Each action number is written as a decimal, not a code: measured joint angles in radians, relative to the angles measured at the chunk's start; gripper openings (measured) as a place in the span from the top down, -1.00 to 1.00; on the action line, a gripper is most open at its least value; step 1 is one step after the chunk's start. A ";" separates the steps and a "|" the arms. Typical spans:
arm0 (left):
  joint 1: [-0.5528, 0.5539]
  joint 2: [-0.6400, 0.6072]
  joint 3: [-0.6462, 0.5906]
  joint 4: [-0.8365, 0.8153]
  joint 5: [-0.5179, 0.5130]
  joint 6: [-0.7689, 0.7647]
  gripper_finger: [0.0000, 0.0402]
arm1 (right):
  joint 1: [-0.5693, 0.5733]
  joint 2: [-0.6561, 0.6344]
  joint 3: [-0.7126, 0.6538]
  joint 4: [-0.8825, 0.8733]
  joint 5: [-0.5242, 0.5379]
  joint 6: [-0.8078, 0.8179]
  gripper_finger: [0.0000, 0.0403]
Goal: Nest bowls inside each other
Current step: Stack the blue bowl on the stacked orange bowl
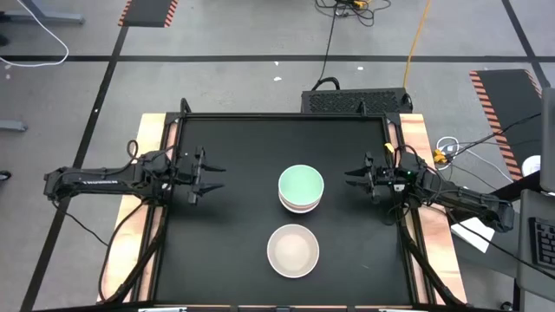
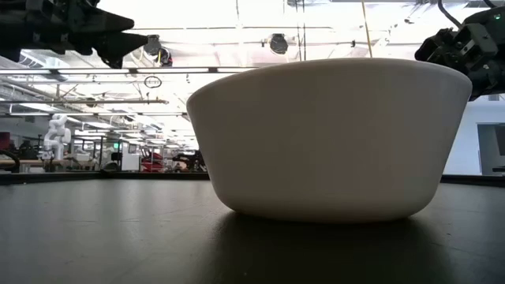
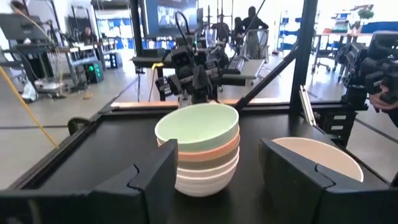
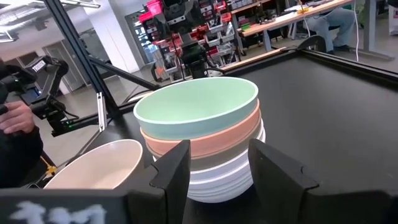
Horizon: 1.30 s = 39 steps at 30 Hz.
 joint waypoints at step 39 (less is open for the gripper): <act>0.000 -0.258 -0.193 -0.147 -0.009 -0.017 -0.12 | 0.000 0.000 0.000 0.030 0.000 -0.048 0.23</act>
